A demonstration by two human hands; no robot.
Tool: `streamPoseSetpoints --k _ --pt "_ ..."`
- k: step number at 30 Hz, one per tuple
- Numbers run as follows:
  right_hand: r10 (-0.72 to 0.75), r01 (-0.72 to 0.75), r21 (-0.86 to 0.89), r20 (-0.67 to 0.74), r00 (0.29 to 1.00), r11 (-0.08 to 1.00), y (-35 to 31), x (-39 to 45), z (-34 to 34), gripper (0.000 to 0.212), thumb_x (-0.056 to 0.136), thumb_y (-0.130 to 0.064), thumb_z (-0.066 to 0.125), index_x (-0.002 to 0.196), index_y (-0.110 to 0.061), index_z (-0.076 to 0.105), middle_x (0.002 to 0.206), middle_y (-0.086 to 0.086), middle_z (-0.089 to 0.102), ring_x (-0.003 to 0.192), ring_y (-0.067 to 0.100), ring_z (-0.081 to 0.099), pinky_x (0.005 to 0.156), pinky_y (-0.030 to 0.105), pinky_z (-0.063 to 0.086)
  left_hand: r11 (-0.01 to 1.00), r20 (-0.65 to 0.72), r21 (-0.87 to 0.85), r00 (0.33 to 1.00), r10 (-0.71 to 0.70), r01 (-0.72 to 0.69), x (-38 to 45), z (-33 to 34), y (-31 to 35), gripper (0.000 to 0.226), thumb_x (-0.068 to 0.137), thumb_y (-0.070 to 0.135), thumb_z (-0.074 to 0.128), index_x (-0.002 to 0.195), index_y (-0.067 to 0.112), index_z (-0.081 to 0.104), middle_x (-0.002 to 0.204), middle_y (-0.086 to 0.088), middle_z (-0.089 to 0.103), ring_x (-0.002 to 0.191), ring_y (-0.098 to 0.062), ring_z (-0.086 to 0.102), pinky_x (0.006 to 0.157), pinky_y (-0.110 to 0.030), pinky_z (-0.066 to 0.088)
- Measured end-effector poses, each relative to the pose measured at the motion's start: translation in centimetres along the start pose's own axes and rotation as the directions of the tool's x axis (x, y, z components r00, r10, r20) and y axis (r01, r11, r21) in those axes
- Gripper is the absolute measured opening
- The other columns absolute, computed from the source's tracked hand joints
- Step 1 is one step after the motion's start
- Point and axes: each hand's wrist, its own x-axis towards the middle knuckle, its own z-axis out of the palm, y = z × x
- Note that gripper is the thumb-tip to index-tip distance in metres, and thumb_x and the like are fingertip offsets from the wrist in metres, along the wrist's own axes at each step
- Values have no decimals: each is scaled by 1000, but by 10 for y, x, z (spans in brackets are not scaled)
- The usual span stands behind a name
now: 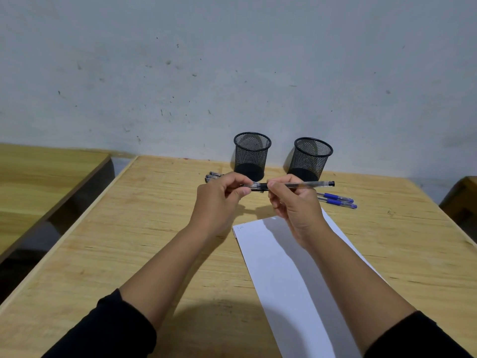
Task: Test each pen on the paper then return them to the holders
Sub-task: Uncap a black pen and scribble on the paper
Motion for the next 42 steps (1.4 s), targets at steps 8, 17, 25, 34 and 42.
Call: streamPoseSetpoints --k 8,17,25,34,42 --pt "-8 8 -10 4 1000 1000 8 -9 6 22 89 -1 56 70 -11 53 50 -2 47 44 5 40 42 15 31 999 -49 48 999 8 -6 -5 5 -4 13 82 6 64 83 18 70 69 21 61 64 16 53 63 2 37" --pt "-22 19 -123 -25 999 992 3 -19 -1 9 84 -4 64 78 -10 68 57 7 48 46 10 38 43 18 32 995 -70 87 996 -50 56 1 -21 -13 23 84 8 61 76 29 65 68 9 61 53 1 47 52 -5 36" --pt "116 -115 -468 -27 993 876 5 -28 8 1 77 -15 72 77 -14 72 74 11 72 61 12 57 61 26 47 997 -56 70 998 23 -19 18 -30 -5 24 84 4 61 99 21 69 88 6 69 71 22 58 72 6 38" --pt "156 -180 -560 -91 983 809 16 -28 46 10 79 -15 67 79 -6 72 67 0 66 58 6 57 52 16 43 945 -140 266 978 -158 190 -15 -34 -31 35 93 16 51 128 17 53 125 -4 60 104 -10 55 83 -6 39" --pt "85 -171 -720 -155 984 673 43 -23 77 13 77 -13 64 67 -7 69 68 4 67 61 13 58 51 20 42 653 -31 738 976 -217 169 -28 -46 -82 51 96 40 29 140 15 34 151 -5 32 141 -21 23 116 -39 19"
